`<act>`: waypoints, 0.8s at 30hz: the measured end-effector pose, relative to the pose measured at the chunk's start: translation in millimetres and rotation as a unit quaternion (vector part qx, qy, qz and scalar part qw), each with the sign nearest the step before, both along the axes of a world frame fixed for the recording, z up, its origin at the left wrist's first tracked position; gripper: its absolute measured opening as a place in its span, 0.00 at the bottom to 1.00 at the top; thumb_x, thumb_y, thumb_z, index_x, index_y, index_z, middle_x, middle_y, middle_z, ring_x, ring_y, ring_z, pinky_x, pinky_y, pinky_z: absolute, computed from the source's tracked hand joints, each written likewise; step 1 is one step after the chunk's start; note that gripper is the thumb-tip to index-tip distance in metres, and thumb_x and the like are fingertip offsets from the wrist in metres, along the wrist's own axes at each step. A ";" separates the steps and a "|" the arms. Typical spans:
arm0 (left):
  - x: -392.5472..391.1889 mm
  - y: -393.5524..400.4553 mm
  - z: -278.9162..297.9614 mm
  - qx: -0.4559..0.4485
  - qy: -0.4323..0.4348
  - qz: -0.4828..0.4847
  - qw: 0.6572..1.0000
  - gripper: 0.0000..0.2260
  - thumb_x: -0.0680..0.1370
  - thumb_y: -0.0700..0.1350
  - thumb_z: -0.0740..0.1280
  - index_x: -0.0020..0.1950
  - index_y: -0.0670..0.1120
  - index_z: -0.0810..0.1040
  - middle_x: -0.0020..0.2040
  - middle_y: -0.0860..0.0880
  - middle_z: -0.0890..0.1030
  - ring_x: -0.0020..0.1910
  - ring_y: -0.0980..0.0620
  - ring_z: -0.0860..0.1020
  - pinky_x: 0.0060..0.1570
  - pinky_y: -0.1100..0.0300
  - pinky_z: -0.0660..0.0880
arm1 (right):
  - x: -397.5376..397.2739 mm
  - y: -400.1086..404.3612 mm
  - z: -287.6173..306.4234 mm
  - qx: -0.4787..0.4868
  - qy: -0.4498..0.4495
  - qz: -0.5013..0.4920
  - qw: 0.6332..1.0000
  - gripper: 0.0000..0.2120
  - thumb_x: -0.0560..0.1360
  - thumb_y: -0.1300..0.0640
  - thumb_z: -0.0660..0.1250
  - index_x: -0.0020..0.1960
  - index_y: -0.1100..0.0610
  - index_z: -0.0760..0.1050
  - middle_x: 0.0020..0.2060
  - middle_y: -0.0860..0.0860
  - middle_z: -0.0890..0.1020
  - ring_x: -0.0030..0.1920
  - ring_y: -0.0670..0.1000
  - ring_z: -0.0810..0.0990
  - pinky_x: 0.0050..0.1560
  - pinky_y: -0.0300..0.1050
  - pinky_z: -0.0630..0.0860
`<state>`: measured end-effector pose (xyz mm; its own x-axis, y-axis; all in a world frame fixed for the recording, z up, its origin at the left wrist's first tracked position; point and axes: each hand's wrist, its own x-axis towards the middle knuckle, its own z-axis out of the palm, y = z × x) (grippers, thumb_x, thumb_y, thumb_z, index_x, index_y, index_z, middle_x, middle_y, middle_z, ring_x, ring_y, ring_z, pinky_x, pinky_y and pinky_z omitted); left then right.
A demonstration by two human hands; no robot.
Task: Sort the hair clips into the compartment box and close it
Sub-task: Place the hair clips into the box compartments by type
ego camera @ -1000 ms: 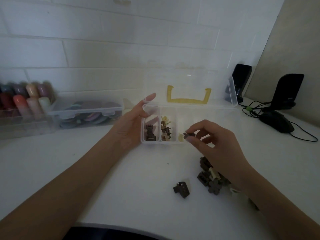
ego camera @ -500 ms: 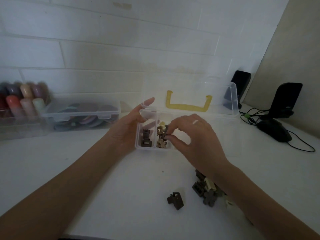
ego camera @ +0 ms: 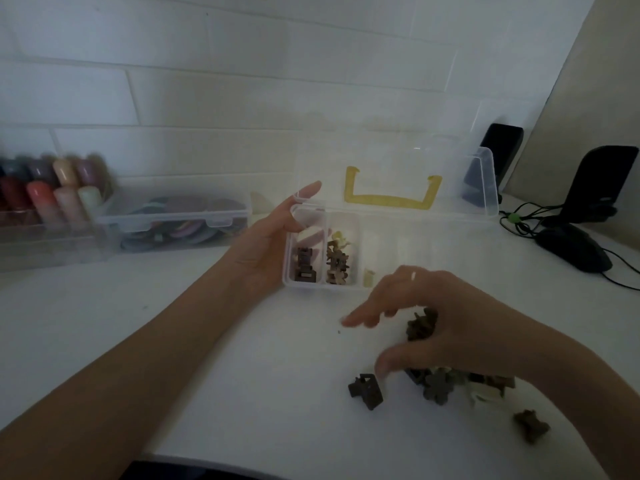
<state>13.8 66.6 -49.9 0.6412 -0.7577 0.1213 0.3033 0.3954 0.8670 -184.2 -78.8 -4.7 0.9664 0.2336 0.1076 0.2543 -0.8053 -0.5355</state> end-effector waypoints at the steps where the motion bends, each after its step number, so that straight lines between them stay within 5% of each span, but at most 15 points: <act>1: -1.0 -0.5 0.6 -0.003 0.000 0.002 1.000 0.27 0.68 0.37 0.61 0.66 0.51 0.76 0.74 0.39 0.65 0.68 0.39 0.70 0.70 0.40 0.61 | -0.5 3.1 -0.3 -0.017 0.034 0.016 0.999 0.21 0.62 0.39 0.73 0.55 0.36 0.77 0.45 0.38 0.79 0.51 0.43 0.75 0.51 0.39 0.73; 9: -1.2 0.9 1.6 -0.004 0.004 -0.013 1.000 0.30 0.63 0.39 0.67 0.65 0.52 0.77 0.73 0.38 0.65 0.60 0.42 0.73 0.70 0.40 0.59 | 1.9 12.5 -12.6 -0.076 0.083 0.048 0.992 0.14 0.67 0.46 0.74 0.51 0.44 0.79 0.45 0.43 0.79 0.49 0.43 0.75 0.51 0.41 0.72; 14: 1.1 0.8 -0.1 0.000 0.009 -0.020 1.000 0.29 0.65 0.38 0.66 0.66 0.52 0.75 0.73 0.41 0.67 0.62 0.41 0.75 0.71 0.41 0.57 | 4.6 13.7 -16.6 0.056 0.006 0.003 0.998 0.12 0.68 0.56 0.75 0.48 0.49 0.76 0.45 0.40 0.81 0.41 0.45 0.78 0.36 0.31 0.68; 18: -0.4 1.7 1.3 0.001 0.011 -0.013 1.000 0.28 0.63 0.40 0.67 0.64 0.54 0.78 0.71 0.42 0.69 0.56 0.44 0.78 0.69 0.43 0.57 | 6.5 15.8 -17.1 0.178 -0.037 -0.033 0.983 0.13 0.70 0.61 0.73 0.46 0.52 0.69 0.47 0.43 0.85 0.38 0.49 0.80 0.32 0.36 0.67; 24: -2.8 0.9 1.5 -0.003 0.021 -0.009 1.000 0.27 0.63 0.40 0.67 0.62 0.54 0.79 0.67 0.43 0.72 0.54 0.45 0.78 0.67 0.45 0.59 | 8.4 12.9 -19.6 0.121 -0.169 -0.132 0.969 0.10 0.67 0.54 0.74 0.47 0.49 0.77 0.40 0.39 0.81 0.35 0.43 0.73 0.32 0.29 0.66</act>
